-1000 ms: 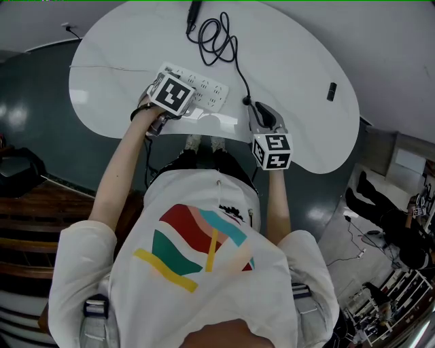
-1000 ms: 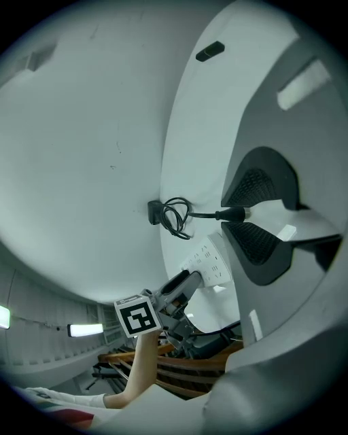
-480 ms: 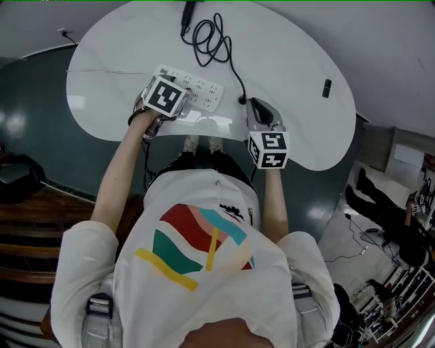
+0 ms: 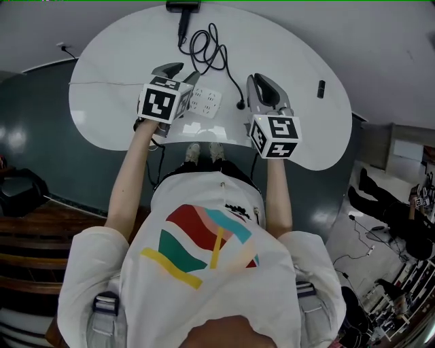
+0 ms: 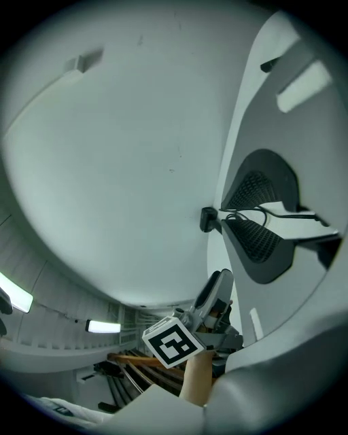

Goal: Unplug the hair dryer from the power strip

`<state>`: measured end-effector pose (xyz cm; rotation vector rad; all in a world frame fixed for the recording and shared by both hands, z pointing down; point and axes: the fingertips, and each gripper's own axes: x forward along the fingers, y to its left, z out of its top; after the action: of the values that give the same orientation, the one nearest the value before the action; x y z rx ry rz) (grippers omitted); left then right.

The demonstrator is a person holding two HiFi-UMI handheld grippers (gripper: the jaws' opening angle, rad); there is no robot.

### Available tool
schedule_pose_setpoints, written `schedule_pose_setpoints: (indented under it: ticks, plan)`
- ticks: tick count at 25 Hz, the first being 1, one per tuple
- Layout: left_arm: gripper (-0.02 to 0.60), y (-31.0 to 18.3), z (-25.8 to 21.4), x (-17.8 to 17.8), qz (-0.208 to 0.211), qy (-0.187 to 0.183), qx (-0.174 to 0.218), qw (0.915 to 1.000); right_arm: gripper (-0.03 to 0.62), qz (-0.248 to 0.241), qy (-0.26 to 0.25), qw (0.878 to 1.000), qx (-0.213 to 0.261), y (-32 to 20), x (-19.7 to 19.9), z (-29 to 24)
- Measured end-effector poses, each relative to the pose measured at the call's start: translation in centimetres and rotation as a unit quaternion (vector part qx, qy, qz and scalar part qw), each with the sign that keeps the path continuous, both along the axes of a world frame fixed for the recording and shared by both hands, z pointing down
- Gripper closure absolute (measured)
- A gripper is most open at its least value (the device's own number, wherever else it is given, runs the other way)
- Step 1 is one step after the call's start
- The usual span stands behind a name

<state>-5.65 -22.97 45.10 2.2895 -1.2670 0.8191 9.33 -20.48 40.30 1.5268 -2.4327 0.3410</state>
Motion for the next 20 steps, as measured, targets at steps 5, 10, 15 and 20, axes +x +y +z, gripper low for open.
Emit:
schedule_pose_setpoints:
  ticks: [5,10,15,20]
  plan:
    - [0.566,-0.2,-7.4,0.1,-0.046,0.068,0.123,0.9890,0.543,-0.002,-0.015,0.998,0.063,-0.6,-1.5,-5.8]
    - [0.581,1.6,-12.3,-0.5,-0.086,0.137,0.218,0.9625,0.578,0.026,-0.027,0.995,0.088,-0.2,-1.8,-9.1]
    - [0.581,3.5,-15.1,-0.8,-0.100,0.157,0.301,0.9352,0.579,0.009,-0.034,0.993,0.115,1.6,-3.4,-10.2]
    - [0.581,4.7,-15.5,-0.6,-0.104,0.167,0.322,0.9259,0.579,-0.004,-0.026,0.990,0.137,3.2,-4.7,-10.0]
